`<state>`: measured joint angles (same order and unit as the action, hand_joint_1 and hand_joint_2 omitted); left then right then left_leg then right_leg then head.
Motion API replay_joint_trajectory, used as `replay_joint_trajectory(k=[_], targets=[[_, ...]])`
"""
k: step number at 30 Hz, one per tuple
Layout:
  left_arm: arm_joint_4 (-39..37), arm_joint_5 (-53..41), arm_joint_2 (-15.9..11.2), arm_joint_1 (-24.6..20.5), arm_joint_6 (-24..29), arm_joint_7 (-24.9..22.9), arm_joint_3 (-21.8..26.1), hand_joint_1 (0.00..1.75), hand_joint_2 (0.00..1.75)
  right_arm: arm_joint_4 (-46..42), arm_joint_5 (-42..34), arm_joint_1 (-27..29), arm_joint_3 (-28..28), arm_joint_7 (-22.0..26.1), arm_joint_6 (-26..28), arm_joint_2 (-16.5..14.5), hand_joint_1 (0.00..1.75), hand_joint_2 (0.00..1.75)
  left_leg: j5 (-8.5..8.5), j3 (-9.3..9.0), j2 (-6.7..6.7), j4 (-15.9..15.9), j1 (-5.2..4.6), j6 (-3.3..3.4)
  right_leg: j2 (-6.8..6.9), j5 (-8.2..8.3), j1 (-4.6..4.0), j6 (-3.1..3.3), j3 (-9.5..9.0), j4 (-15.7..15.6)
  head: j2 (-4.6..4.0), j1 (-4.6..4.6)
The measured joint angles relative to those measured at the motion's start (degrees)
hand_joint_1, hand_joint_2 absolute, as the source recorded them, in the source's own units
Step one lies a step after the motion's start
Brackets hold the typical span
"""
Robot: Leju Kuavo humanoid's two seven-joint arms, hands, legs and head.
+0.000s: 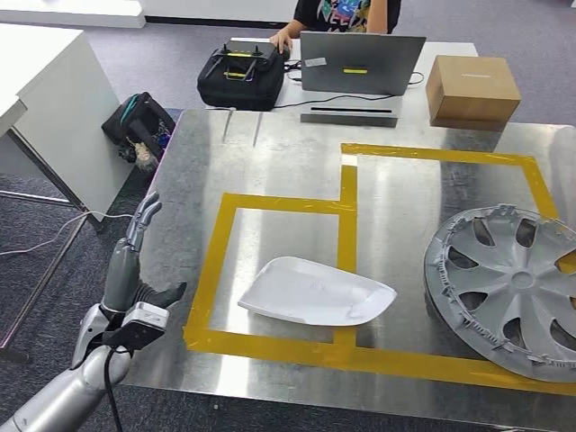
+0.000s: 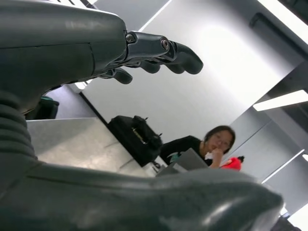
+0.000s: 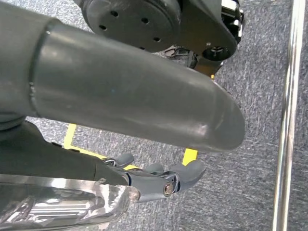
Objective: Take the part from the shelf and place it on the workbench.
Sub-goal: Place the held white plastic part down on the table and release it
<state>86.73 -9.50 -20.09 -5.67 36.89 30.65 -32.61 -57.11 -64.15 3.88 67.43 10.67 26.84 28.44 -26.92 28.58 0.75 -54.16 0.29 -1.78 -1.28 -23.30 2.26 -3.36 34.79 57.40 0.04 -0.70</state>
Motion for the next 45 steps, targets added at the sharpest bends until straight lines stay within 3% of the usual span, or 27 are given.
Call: replay_joint_trajectory(k=[4,8,18,23,27,29,32,33,34,35,37,39,43,45], targets=[[1.59,1.67,-0.21,0.43,-0.28,1.26,0.49,0.00,0.00,-0.29,-0.64,-0.05,0.45,0.31,0.39,0.14,0.00,0.00,0.00,0.01,0.00,0.00,-0.01,0.00,0.01,0.01,0.01,-0.01,-0.01,-0.02,0.00,-0.02],[10.08,13.67,-0.47,2.63,-7.08,5.01,2.38,0.00,0.00,-1.80,-3.09,-0.29,2.81,1.67,2.22,0.92,0.00,0.00,0.00,0.01,0.01,0.00,0.00,0.01,0.01,0.02,0.01,-0.03,-0.02,-0.07,0.00,-0.02],[21.39,20.13,-0.92,5.90,-18.52,6.93,6.79,0.00,0.00,-3.40,-3.36,-1.03,5.80,1.30,3.02,1.29,0.00,0.00,-0.27,0.09,0.00,-0.37,-0.12,0.41,0.00,0.03,0.17,-0.17,-0.12,-0.14,0.00,-0.01],[23.21,20.08,-0.87,7.55,-19.91,8.19,8.92,0.00,0.00,-4.05,-3.84,-1.88,6.05,2.70,4.35,2.58,0.00,0.00,-0.56,0.43,0.00,-1.11,-0.40,1.01,-0.01,0.11,0.45,-0.82,-0.15,-0.16,0.00,-0.02],[23.87,20.17,-0.79,7.60,-20.62,8.09,9.57,0.00,0.00,-4.29,-3.82,-2.56,5.43,2.41,3.80,2.84,0.00,0.00,0.10,0.60,-0.06,-0.98,-0.46,2.20,0.08,0.47,0.59,-1.85,-0.12,-0.63,0.00,-0.03],[24.11,20.18,-0.74,7.37,-20.92,7.86,9.71,0.00,0.00,-4.32,-3.49,-2.79,5.12,1.76,3.39,2.83,0.00,0.00,0.76,0.48,-0.19,-0.33,-0.21,2.79,0.46,-1.46,0.41,-1.93,1.14,1.88,0.00,-0.14],[24.11,20.21,-0.66,7.34,-21.40,7.76,9.92,0.00,0.00,-4.30,-3.34,-2.71,4.50,1.22,2.69,2.81,0.00,0.00,0.89,0.59,-0.32,-0.24,-0.26,2.99,0.80,-7.14,-0.01,-1.72,5.87,13.42,0.00,-0.25],[24.11,20.19,-0.64,7.35,-21.47,7.83,9.94,0.00,0.00,-4.31,-3.22,-2.62,4.37,1.09,2.40,2.80,0.00,0.00,0.88,0.61,-0.34,-0.27,-0.30,2.98,0.80,-7.74,-0.12,-1.71,6.79,15.92,0.00,-0.25],[24.10,20.16,-0.63,7.35,-21.50,7.89,9.97,0.00,0.00,-4.30,-3.10,-2.52,4.30,0.97,2.17,2.79,0.00,0.00,0.86,0.61,-0.34,-0.30,-0.32,2.96,0.81,-7.16,-0.17,-1.68,6.59,16.02,0.00,-0.27],[24.10,20.14,-0.60,7.35,-21.51,7.94,9.99,0.00,0.00,-4.30,-3.03,-2.44,4.22,0.84,2.02,2.78,0.00,0.00,0.80,0.58,-0.31,-0.38,-0.28,2.85,0.83,-5.59,-0.16,-1.65,5.15,13.61,0.00,-0.25],[24.10,20.13,-0.55,7.28,-21.51,7.97,10.04,0.00,0.00,-4.30,-2.99,-2.46,4.03,0.57,1.85,2.73,0.00,0.00,0.50,0.68,-0.25,-0.76,-0.27,2.37,0.91,-2.81,-0.16,-1.54,0.51,5.80,0.00,-0.28],[24.09,20.12,-0.49,6.95,-21.53,7.94,10.07,0.00,0.00,-4.28,-2.93,-2.64,3.89,0.26,1.67,2.60,0.00,0.00,0.24,0.97,-0.17,-1.38,-0.44,1.80,0.87,-2.34,-0.28,-1.00,-2.05,1.53,0.00,-0.23],[24.08,20.04,-0.35,6.33,-21.53,7.85,10.12,0.00,0.00,-4.22,-2.78,-2.72,3.80,-0.09,1.51,2.29,0.00,0.00,-0.66,1.60,-0.14,-2.74,-0.39,0.81,0.77,-2.68,-0.34,0.55,-1.66,1.54,0.00,-0.06],[24.08,20.05,-0.34,6.50,-21.48,7.94,10.30,0.00,0.00,-4.22,-2.71,-2.61,3.69,-0.06,1.59,2.25,0.00,0.00,-3.92,3.73,-0.23,-7.46,-0.27,0.23,0.83,-2.46,-0.30,1.29,-1.38,1.46,0.00,0.19]])
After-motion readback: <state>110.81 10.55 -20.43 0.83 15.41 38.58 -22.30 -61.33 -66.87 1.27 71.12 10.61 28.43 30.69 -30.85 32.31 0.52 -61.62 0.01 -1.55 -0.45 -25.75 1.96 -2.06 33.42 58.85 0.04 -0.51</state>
